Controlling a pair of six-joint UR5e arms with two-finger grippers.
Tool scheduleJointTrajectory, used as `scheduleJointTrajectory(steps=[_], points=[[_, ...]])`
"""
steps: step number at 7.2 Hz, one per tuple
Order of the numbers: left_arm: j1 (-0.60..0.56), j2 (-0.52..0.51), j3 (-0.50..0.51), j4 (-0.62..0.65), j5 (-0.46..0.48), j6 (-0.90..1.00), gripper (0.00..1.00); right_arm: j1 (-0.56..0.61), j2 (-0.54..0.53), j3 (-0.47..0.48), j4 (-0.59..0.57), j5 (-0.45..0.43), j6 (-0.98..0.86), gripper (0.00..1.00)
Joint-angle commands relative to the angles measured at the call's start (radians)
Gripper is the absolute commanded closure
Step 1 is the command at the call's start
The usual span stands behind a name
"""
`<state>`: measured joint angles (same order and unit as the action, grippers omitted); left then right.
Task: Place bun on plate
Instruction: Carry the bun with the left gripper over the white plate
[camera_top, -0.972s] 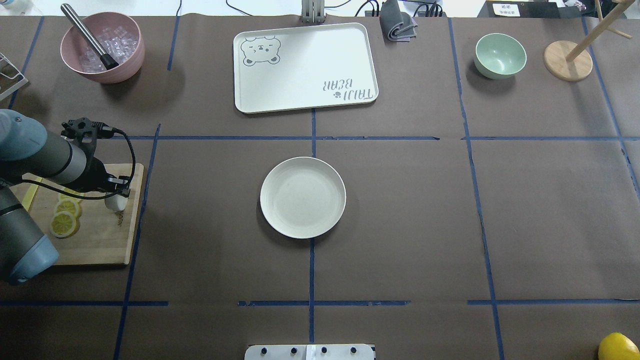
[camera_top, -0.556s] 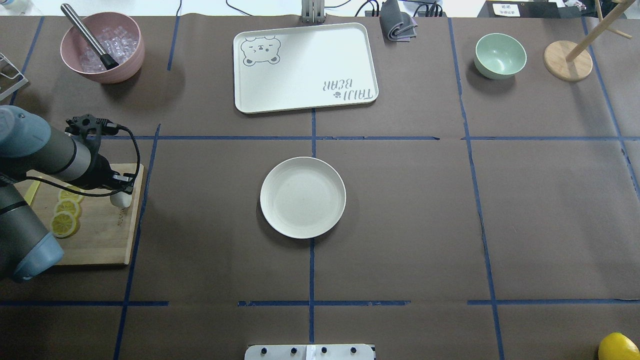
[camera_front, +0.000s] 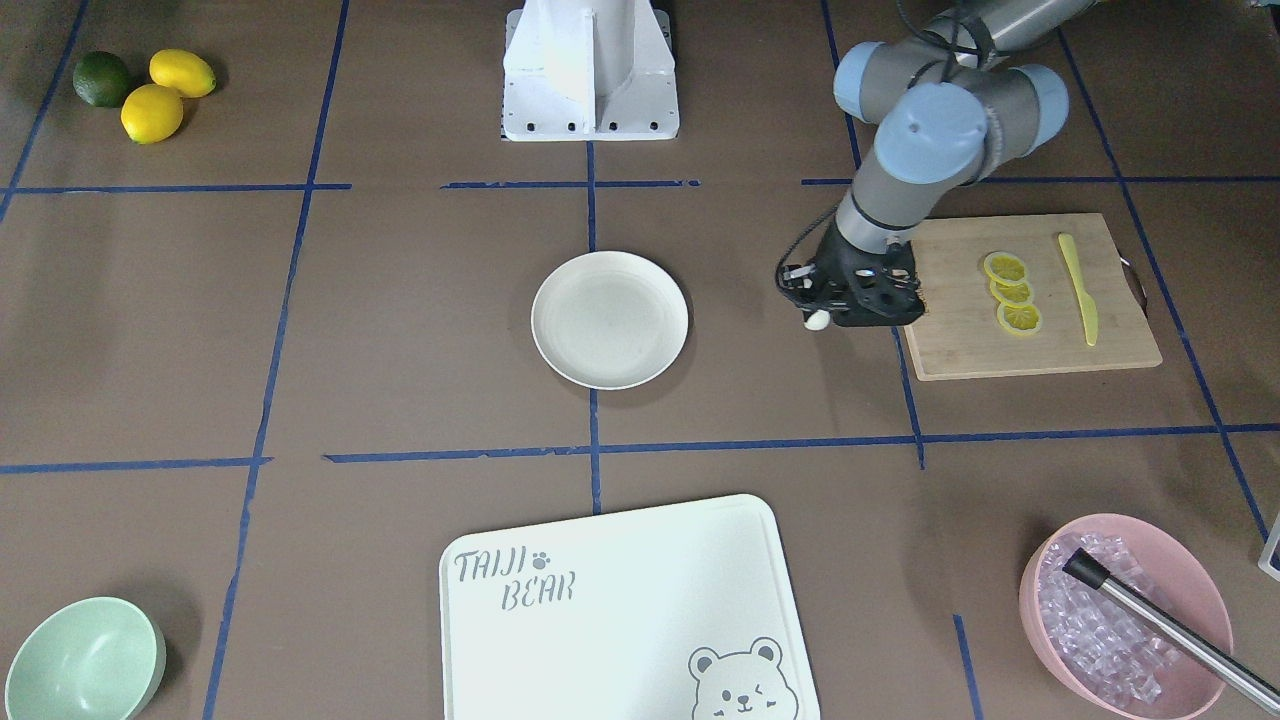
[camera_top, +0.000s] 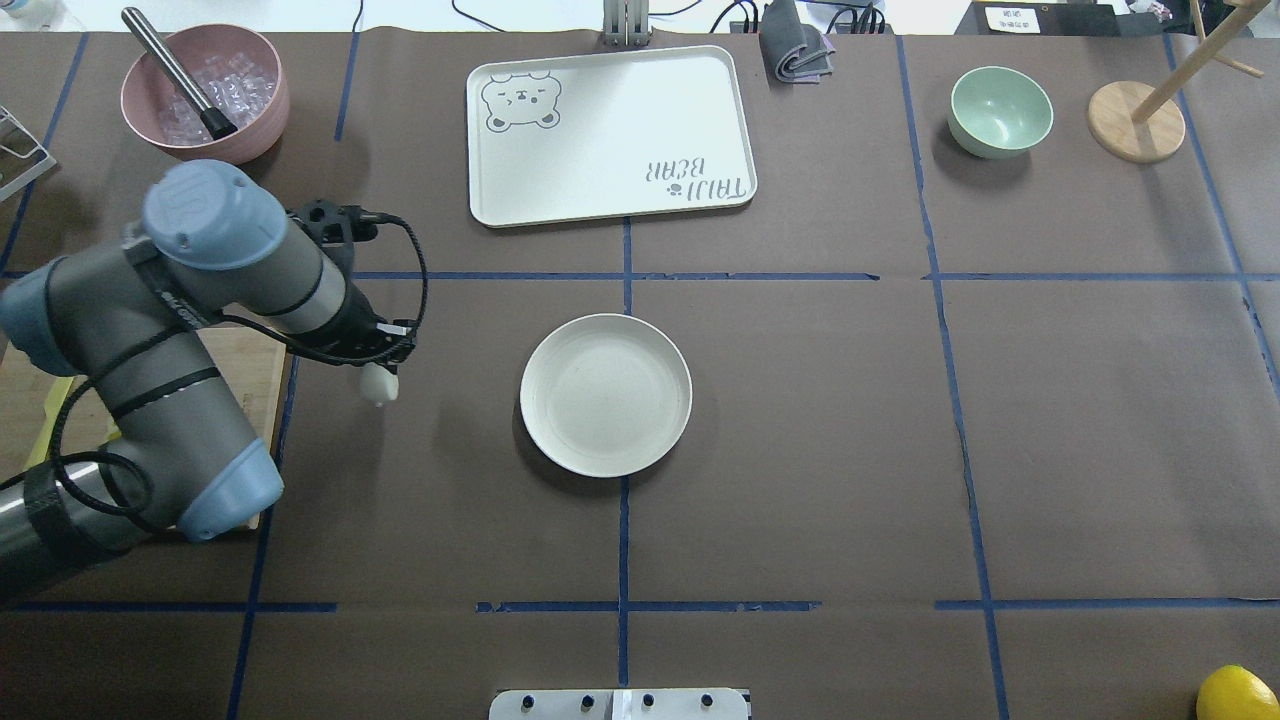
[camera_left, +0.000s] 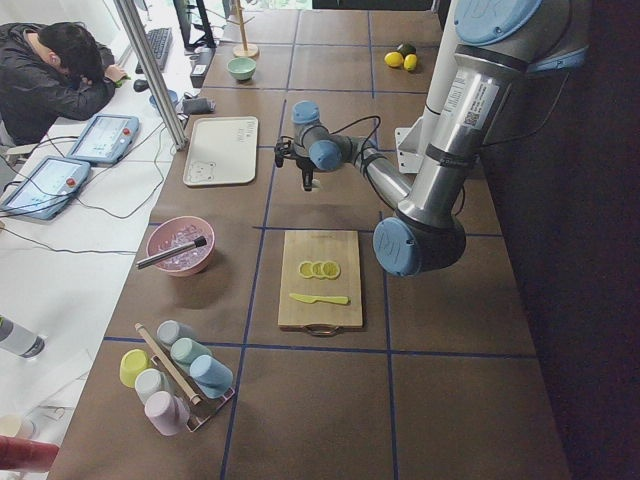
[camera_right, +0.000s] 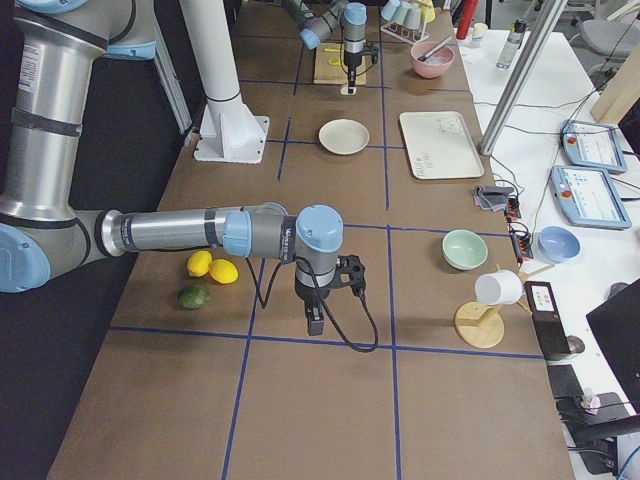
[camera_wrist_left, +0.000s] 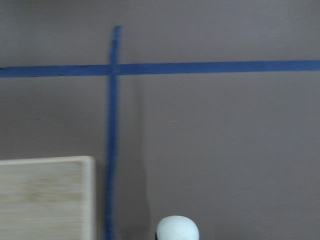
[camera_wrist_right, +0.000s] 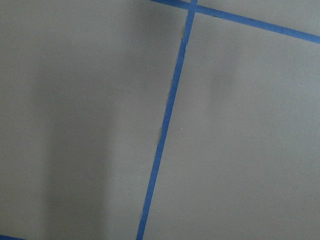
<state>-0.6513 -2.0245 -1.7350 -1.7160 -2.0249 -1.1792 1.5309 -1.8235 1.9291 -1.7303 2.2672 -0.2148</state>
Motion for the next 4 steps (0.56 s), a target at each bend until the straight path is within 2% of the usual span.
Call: scheduleJointTrajectory(steps=[1, 3, 4], points=[[0.093, -0.197, 0.117, 0.012, 0.054, -0.199, 0.76, 0.000, 0.000, -0.004, 0.000, 0.000, 0.000, 0.00], [0.159, -0.366, 0.274, -0.002, 0.142, -0.299, 0.75, 0.000, 0.000, -0.009, 0.000, 0.000, 0.000, 0.00], [0.170, -0.423, 0.335, -0.004, 0.143, -0.322, 0.75, 0.000, 0.003, -0.015, 0.000, -0.002, -0.002, 0.00]])
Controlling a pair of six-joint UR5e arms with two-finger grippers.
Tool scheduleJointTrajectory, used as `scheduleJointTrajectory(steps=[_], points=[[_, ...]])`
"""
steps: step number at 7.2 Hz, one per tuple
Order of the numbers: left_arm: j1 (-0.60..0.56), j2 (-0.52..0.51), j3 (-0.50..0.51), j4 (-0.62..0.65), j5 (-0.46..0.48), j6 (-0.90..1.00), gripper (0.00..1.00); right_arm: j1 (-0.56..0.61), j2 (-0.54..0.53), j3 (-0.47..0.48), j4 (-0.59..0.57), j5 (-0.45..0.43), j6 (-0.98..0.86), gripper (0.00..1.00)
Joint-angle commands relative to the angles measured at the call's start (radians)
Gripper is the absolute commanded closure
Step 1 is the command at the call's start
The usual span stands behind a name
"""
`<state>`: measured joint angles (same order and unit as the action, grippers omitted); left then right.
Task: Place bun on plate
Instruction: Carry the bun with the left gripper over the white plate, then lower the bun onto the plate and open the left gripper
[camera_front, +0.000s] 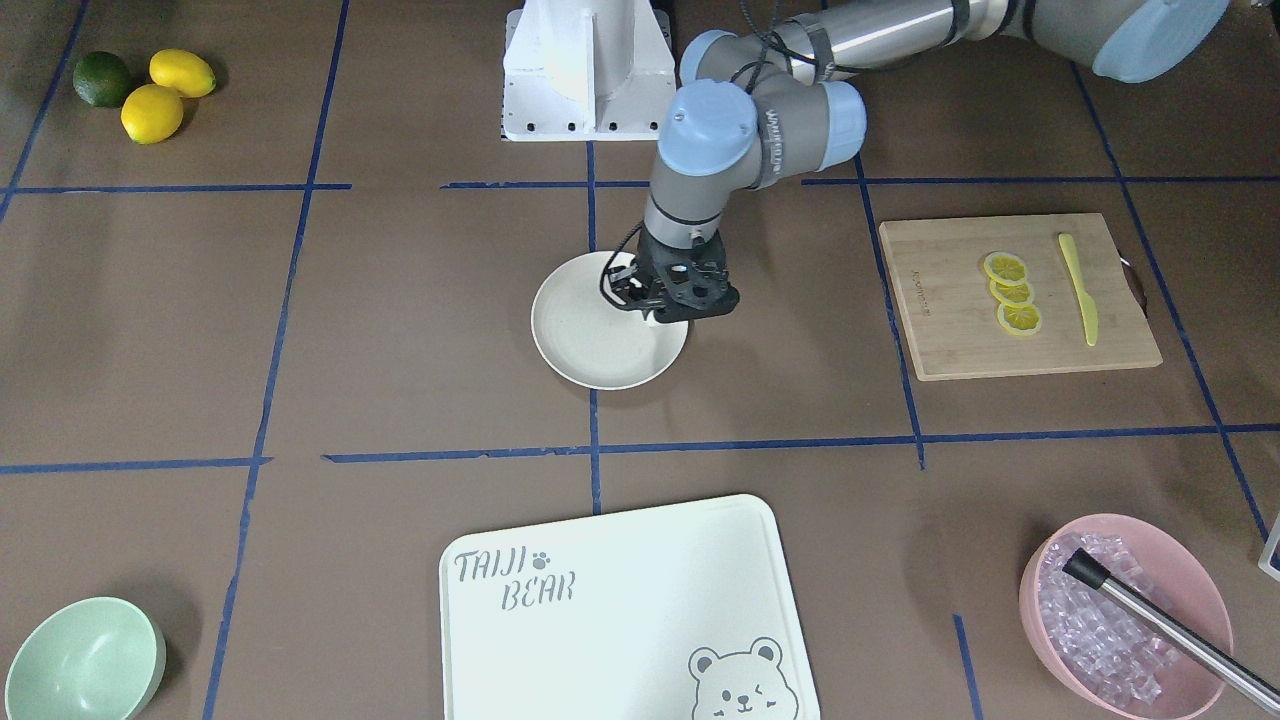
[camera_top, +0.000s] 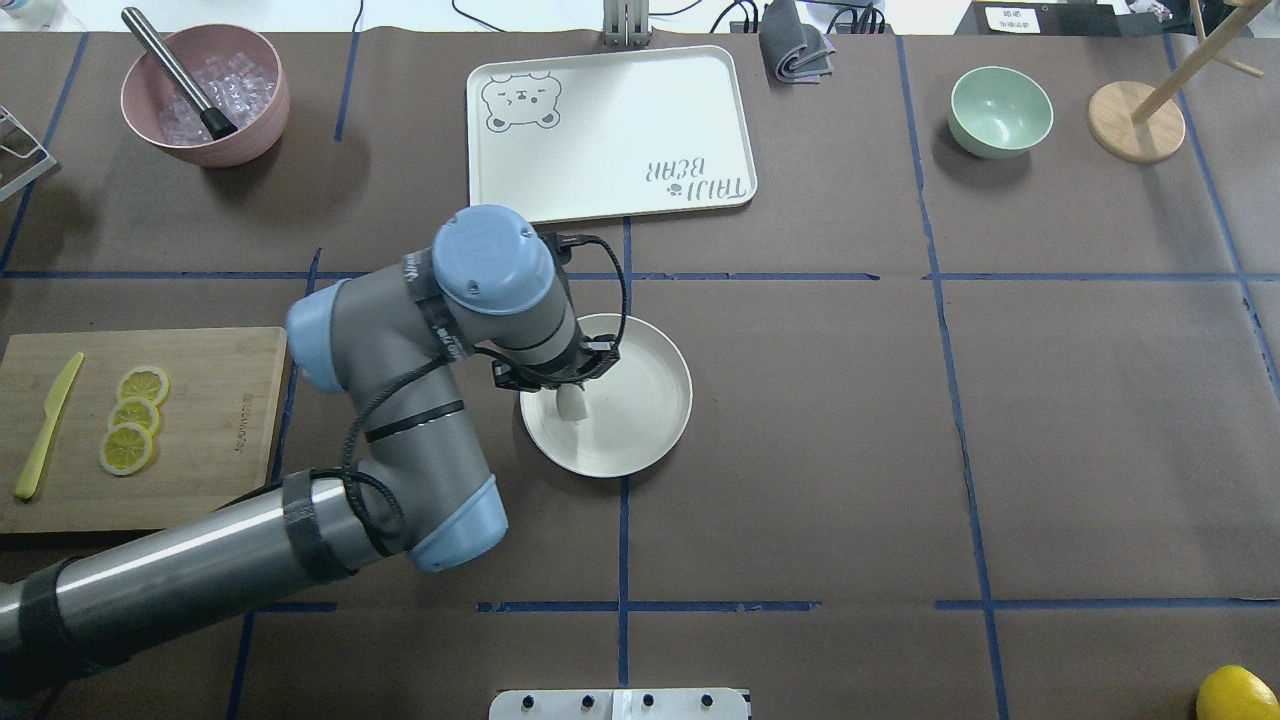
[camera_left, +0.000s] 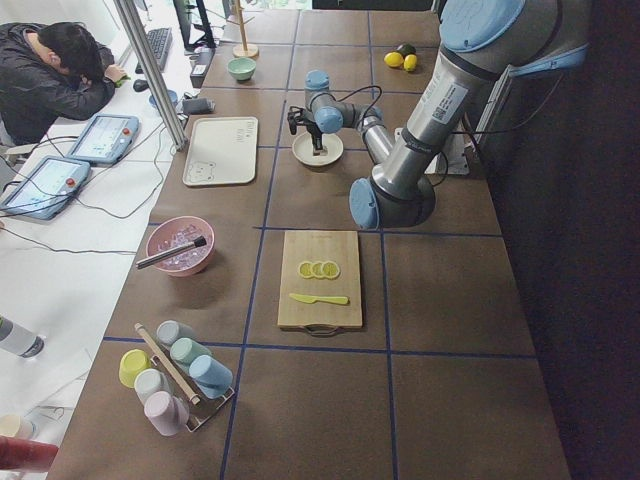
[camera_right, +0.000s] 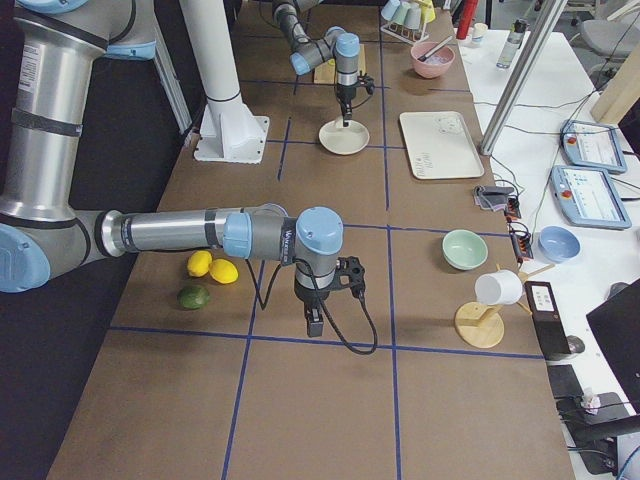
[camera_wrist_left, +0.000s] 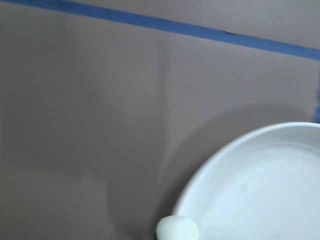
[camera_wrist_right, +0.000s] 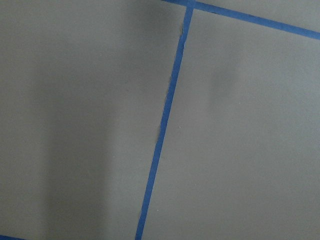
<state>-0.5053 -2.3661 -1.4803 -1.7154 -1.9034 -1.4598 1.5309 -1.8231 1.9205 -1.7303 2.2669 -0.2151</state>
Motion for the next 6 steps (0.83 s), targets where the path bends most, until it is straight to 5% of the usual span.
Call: scheduleJointTrajectory(steps=[1, 2, 4, 6], points=[[0.028, -0.106, 0.113, -0.006, 0.023, -0.045, 0.75, 0.000, 0.005, -0.003, 0.000, -0.001, 0.000, 0.00], [0.028, -0.104, 0.115, -0.004, 0.023, -0.042, 0.65, 0.000, 0.005, -0.006, 0.000, -0.001, 0.000, 0.00], [0.028, -0.099, 0.115, -0.001, 0.024, -0.037, 0.01, 0.000, 0.010, 0.002, 0.000, 0.000, 0.002, 0.00], [0.024, -0.099, 0.114, 0.005, 0.038, -0.031, 0.00, 0.000, 0.010, 0.002, 0.000, 0.000, 0.002, 0.00]])
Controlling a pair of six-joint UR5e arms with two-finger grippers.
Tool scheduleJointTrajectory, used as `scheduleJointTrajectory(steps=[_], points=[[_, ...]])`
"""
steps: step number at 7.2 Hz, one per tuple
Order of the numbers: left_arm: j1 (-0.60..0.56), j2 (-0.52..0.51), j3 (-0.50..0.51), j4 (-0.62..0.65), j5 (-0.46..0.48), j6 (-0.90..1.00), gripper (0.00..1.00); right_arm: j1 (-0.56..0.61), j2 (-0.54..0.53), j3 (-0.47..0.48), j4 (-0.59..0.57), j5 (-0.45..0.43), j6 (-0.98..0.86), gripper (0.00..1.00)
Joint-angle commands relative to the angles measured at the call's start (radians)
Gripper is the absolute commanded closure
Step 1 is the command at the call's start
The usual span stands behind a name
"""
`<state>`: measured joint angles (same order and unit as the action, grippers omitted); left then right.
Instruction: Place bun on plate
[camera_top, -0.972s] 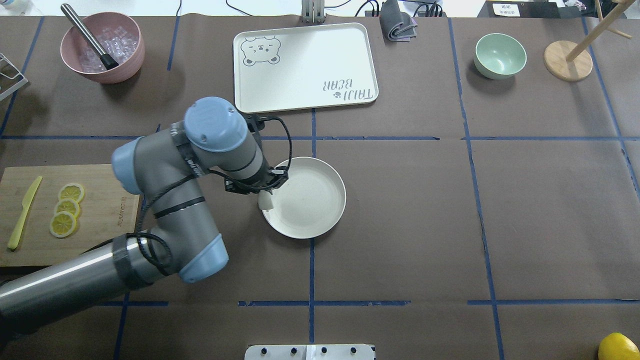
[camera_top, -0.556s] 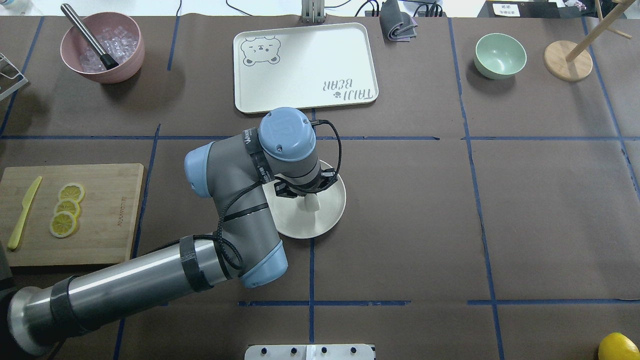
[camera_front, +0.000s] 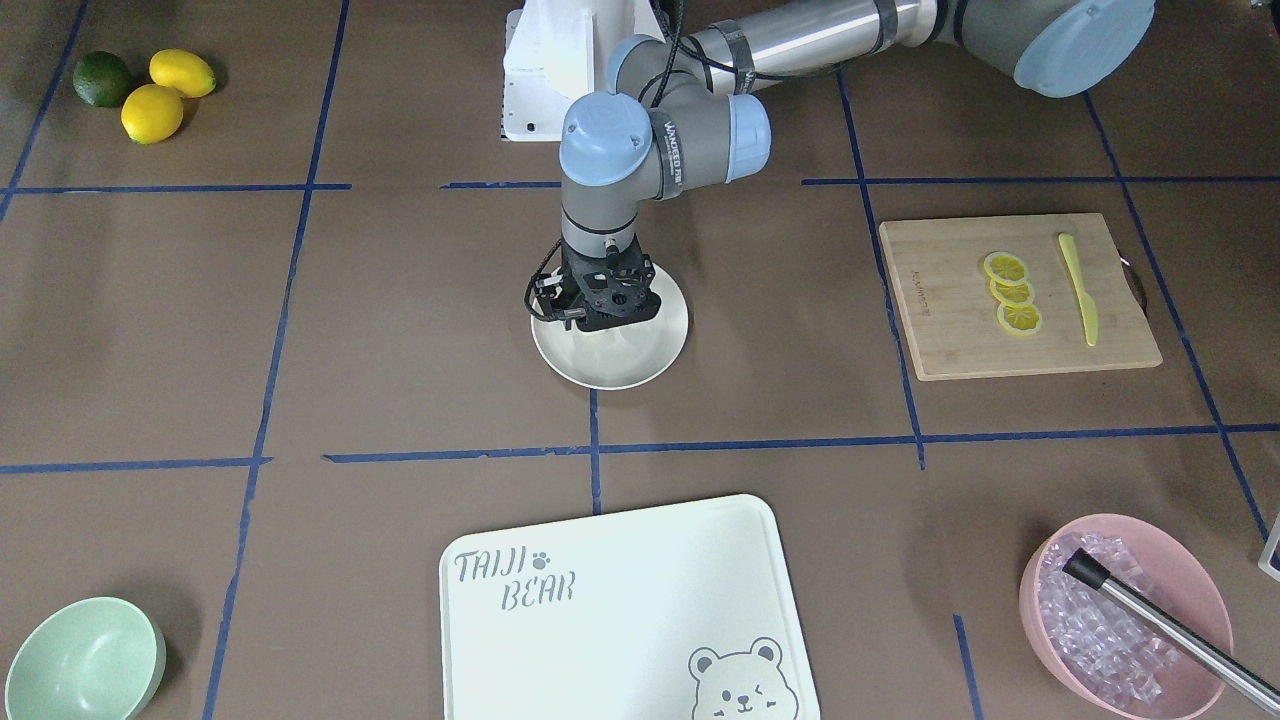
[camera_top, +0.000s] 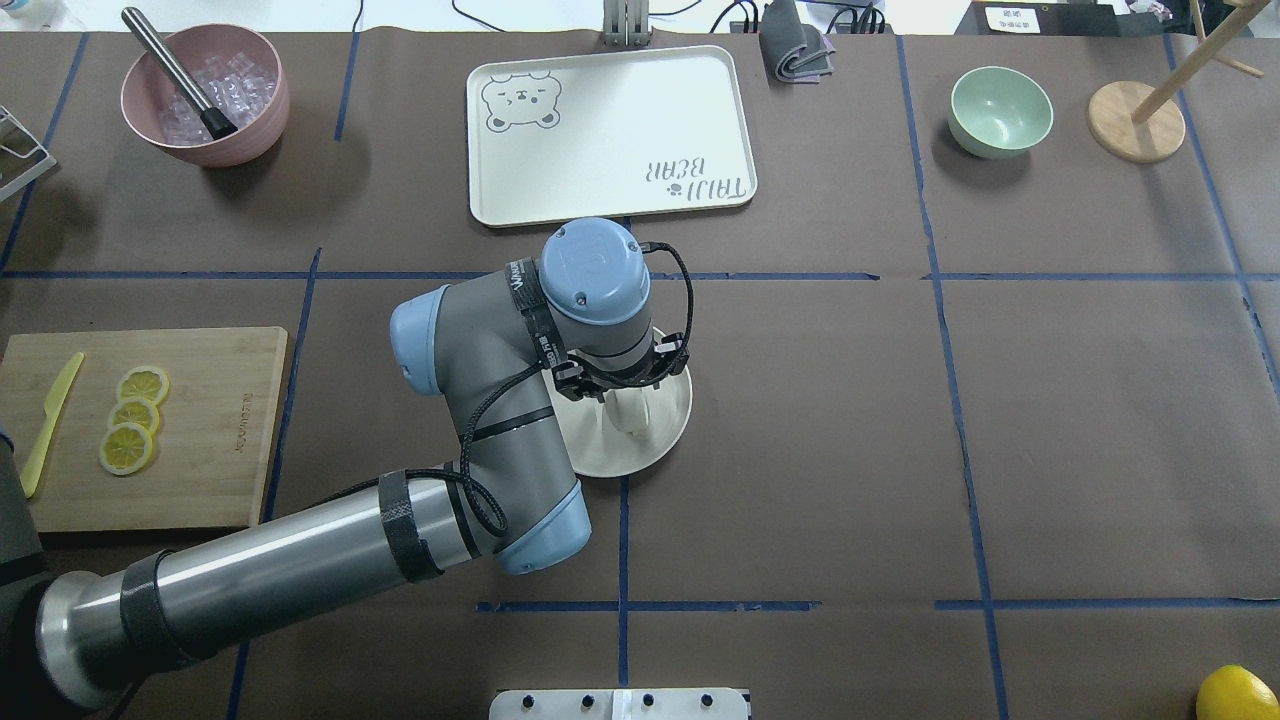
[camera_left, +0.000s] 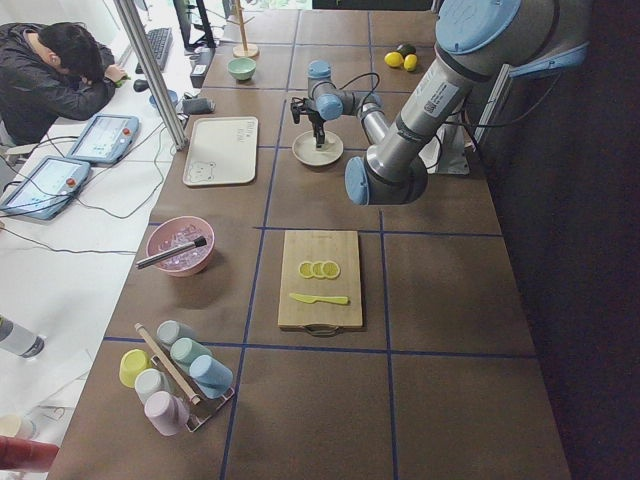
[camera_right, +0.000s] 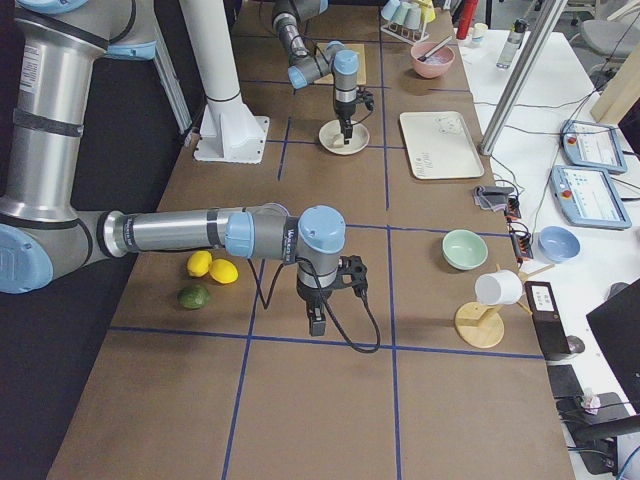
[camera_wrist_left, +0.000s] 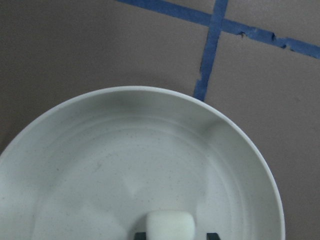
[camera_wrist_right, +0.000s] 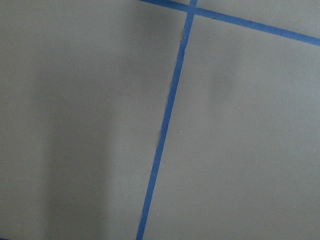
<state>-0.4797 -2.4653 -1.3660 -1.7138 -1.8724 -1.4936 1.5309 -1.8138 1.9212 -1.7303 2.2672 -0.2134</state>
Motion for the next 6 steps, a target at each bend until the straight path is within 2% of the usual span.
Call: scheduleJointTrajectory(steps=[1, 2, 3, 4, 5, 6], points=[[-0.019, 0.000, -0.008, 0.011, -0.001, 0.010, 0.00, 0.000, 0.004, 0.001, 0.000, 0.000, 0.000, 0.00], [-0.037, 0.000, -0.033, 0.079, -0.023, 0.094, 0.00, 0.000, 0.004, 0.001, 0.000, 0.000, 0.000, 0.00], [-0.071, 0.050, -0.120, 0.144, -0.087, 0.180, 0.00, 0.000, 0.002, 0.001, 0.000, 0.002, 0.000, 0.00], [-0.120, 0.157, -0.253, 0.202, -0.172, 0.314, 0.00, 0.000, 0.002, -0.001, 0.000, 0.002, 0.000, 0.00], [-0.172, 0.269, -0.400, 0.274, -0.216, 0.495, 0.00, 0.000, 0.002, 0.004, 0.000, 0.002, 0.000, 0.00], [-0.222, 0.377, -0.538, 0.349, -0.221, 0.656, 0.00, 0.000, 0.002, 0.002, 0.000, 0.002, 0.000, 0.00]])
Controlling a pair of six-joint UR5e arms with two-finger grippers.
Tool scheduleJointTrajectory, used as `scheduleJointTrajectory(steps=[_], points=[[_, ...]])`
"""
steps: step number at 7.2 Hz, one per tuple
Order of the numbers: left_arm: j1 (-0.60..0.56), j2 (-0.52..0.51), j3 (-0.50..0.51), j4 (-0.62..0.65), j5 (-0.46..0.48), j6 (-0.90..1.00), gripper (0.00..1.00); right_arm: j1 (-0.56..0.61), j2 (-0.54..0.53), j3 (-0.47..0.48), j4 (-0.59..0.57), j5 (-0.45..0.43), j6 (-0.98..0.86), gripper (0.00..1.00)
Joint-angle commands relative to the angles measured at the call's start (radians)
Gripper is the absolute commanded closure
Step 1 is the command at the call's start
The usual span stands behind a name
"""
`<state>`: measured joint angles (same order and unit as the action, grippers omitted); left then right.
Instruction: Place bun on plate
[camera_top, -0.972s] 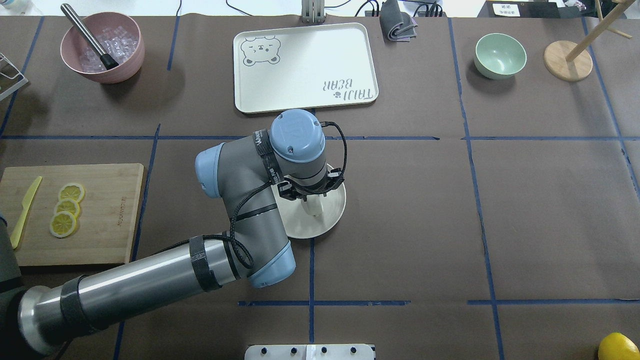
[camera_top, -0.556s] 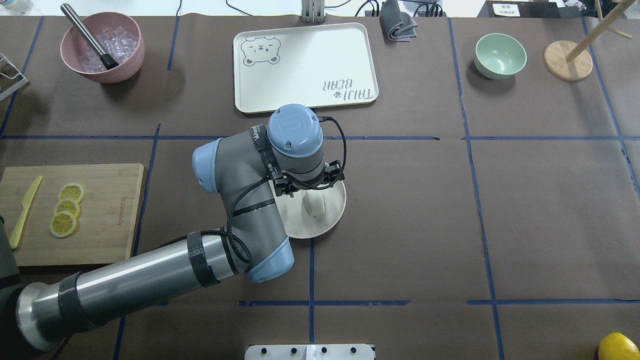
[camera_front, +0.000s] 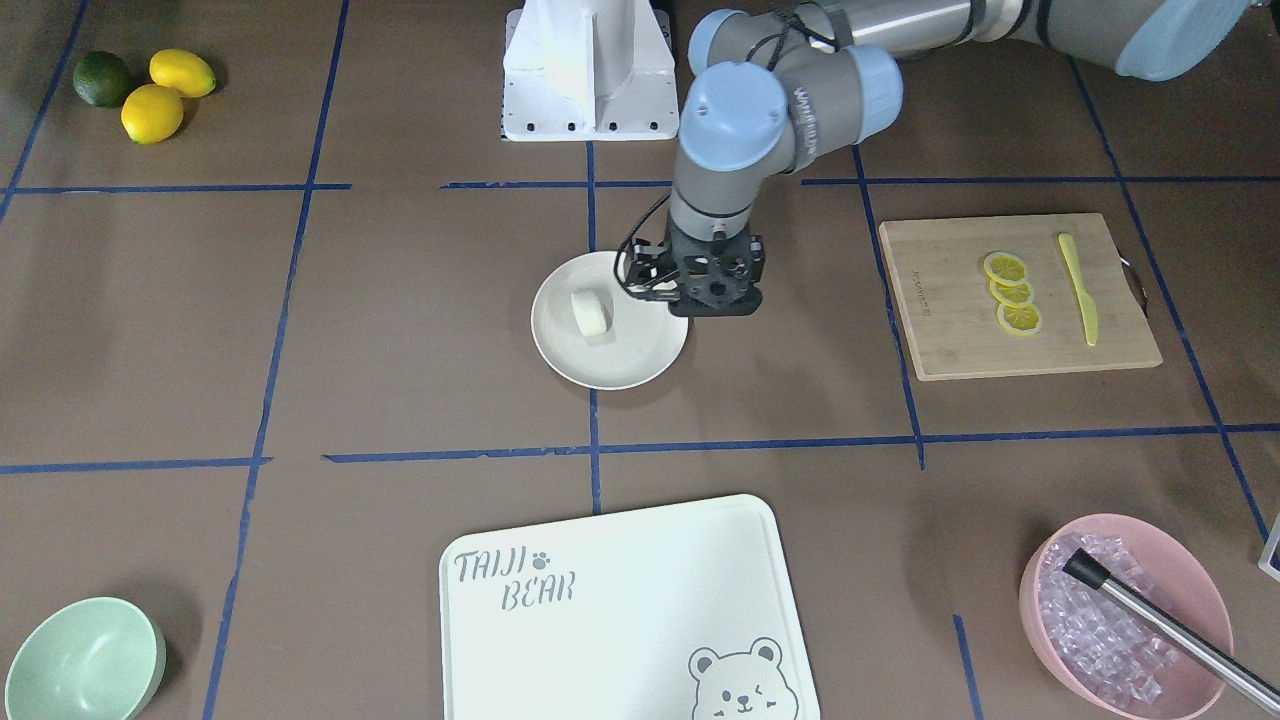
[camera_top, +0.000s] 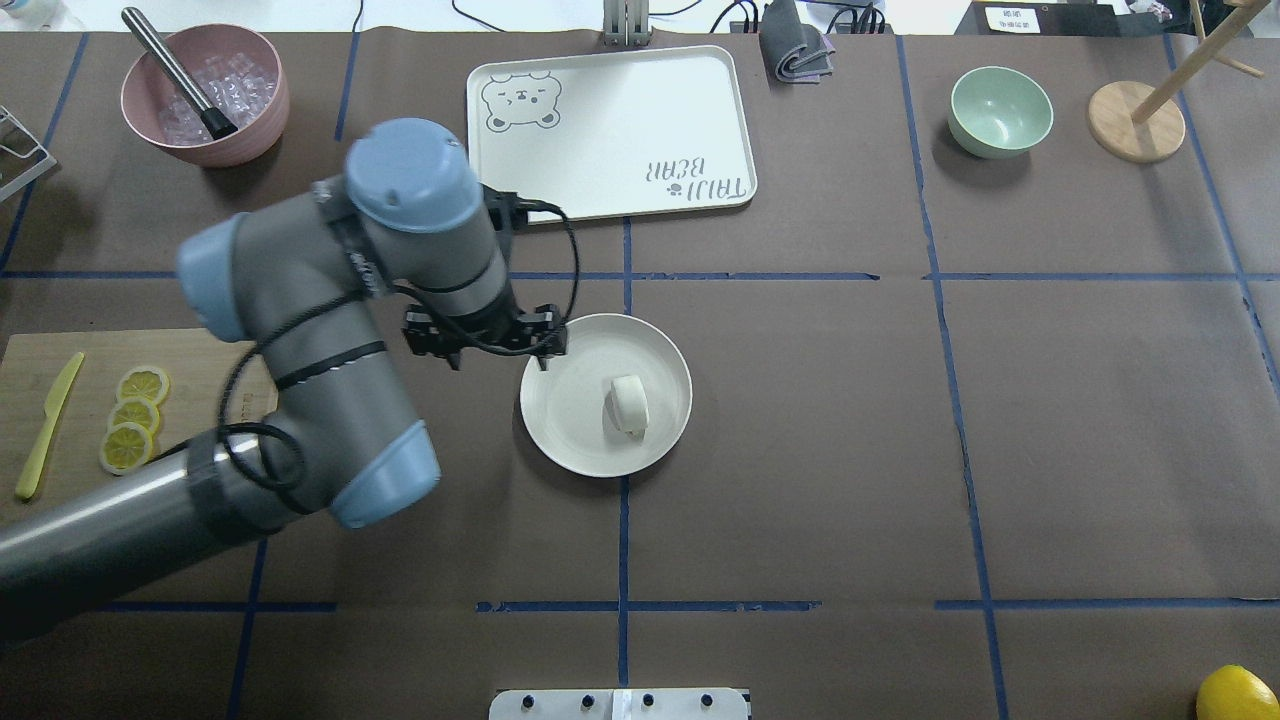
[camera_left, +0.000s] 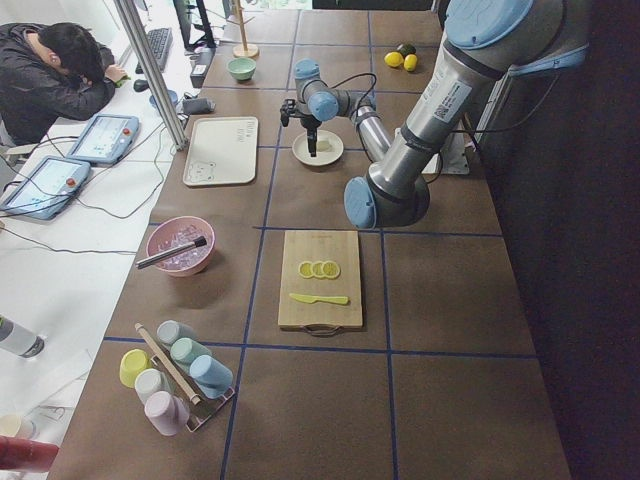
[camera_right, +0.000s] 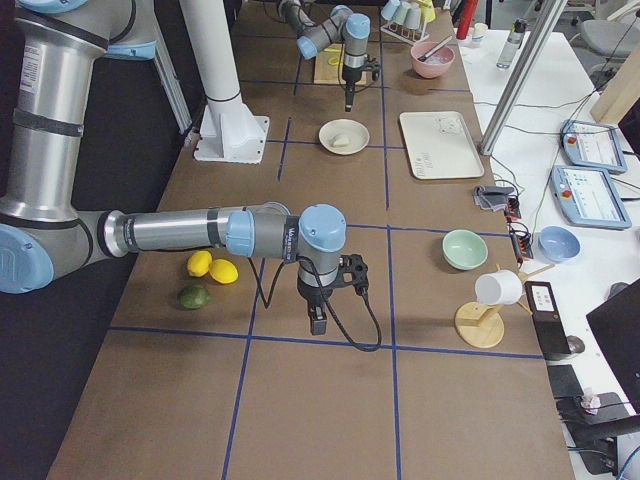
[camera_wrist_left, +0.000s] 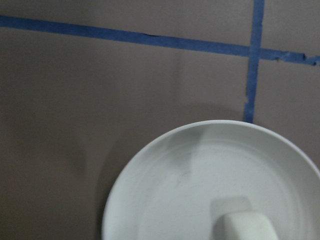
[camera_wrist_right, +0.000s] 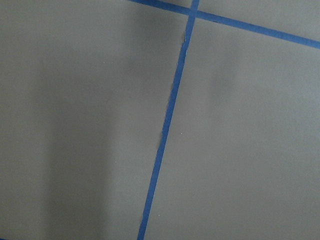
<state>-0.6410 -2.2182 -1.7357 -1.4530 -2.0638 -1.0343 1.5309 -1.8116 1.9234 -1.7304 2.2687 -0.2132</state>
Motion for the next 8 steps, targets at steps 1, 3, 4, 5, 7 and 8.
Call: scheduleJointTrajectory(steps=[1, 3, 4, 5, 7, 8], points=[[-0.121, 0.264, -0.291, 0.129, -0.065, 0.330, 0.00, 0.000, 0.000, 0.000, 0.000, 0.000, -0.002, 0.00], [-0.343, 0.522, -0.381, 0.135, -0.197, 0.692, 0.00, 0.000, 0.000, -0.004, 0.000, 0.000, -0.003, 0.00], [-0.481, 0.628, -0.377, 0.137, -0.214, 0.881, 0.00, 0.000, 0.000, -0.003, 0.000, 0.000, -0.003, 0.00], [-0.635, 0.676, -0.325, 0.138, -0.248, 1.027, 0.00, 0.000, 0.000, -0.004, 0.000, 0.000, -0.008, 0.00], [-0.829, 0.748, -0.187, 0.122, -0.280, 1.222, 0.00, 0.000, -0.002, -0.004, 0.000, 0.000, -0.009, 0.00], [-0.921, 0.756, -0.106, 0.105, -0.282, 1.281, 0.00, 0.000, -0.008, -0.001, 0.000, 0.000, -0.011, 0.00]])
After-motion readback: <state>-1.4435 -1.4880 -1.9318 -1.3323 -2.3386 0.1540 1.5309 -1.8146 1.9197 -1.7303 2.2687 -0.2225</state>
